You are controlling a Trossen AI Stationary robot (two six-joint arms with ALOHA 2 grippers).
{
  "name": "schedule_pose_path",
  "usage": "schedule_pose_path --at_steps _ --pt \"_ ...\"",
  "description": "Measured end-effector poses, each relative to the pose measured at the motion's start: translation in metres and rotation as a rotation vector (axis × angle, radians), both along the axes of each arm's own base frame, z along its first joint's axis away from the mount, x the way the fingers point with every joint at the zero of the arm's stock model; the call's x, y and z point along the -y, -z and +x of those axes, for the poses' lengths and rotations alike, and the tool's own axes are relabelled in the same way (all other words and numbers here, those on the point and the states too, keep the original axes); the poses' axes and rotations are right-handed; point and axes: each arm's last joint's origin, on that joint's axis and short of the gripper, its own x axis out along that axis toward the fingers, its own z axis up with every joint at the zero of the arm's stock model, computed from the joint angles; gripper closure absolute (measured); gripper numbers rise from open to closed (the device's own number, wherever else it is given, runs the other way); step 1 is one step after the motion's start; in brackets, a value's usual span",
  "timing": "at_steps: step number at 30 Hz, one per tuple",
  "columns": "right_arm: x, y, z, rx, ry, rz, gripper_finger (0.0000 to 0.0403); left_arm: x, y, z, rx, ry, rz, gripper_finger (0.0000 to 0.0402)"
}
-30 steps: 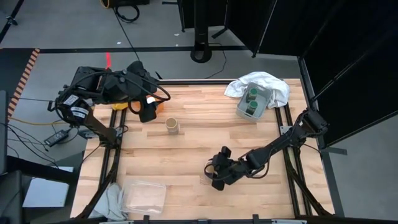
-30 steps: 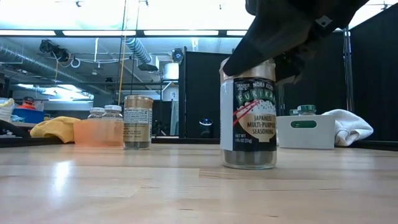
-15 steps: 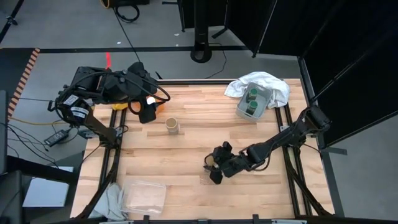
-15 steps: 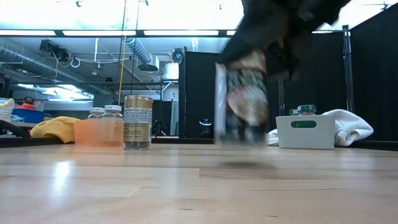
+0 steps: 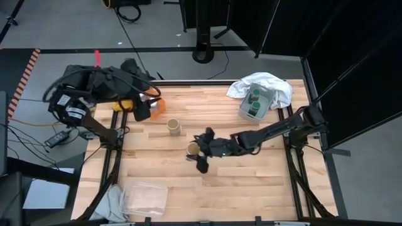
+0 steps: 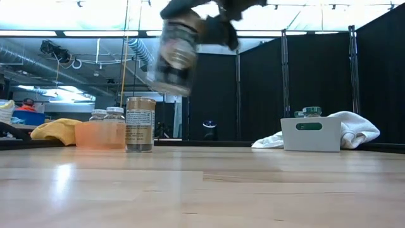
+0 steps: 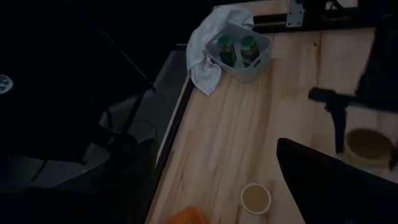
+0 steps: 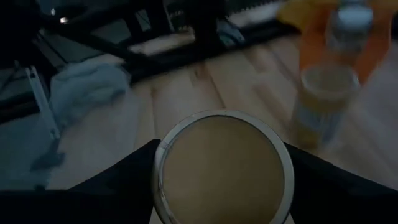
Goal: Sort spices by type
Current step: Put the top gold seasoning bottle into the transparent bin
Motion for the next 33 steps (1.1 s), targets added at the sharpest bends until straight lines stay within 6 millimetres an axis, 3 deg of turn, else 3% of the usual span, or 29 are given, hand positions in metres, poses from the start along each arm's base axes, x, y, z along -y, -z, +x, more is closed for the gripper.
schedule_pose_path --at_steps 5,14,24,33 --pt "-0.001 -0.009 0.036 0.047 -0.075 -0.016 0.0117 -0.002 -0.006 -0.015 0.046 -0.022 -0.010 0.0064" --pt "-0.024 0.005 0.109 0.083 -0.259 0.018 0.0117 -0.003 -0.012 -0.035 0.100 -0.039 -0.025 0.0064" --pt "-0.043 -0.008 0.152 0.170 -0.459 0.014 0.0117 -0.004 -0.014 -0.042 0.111 -0.039 -0.015 0.0064" --pt "-0.073 0.040 0.174 0.102 -0.638 0.149 0.0117 -0.004 -0.014 -0.042 0.110 -0.036 -0.013 0.0064"
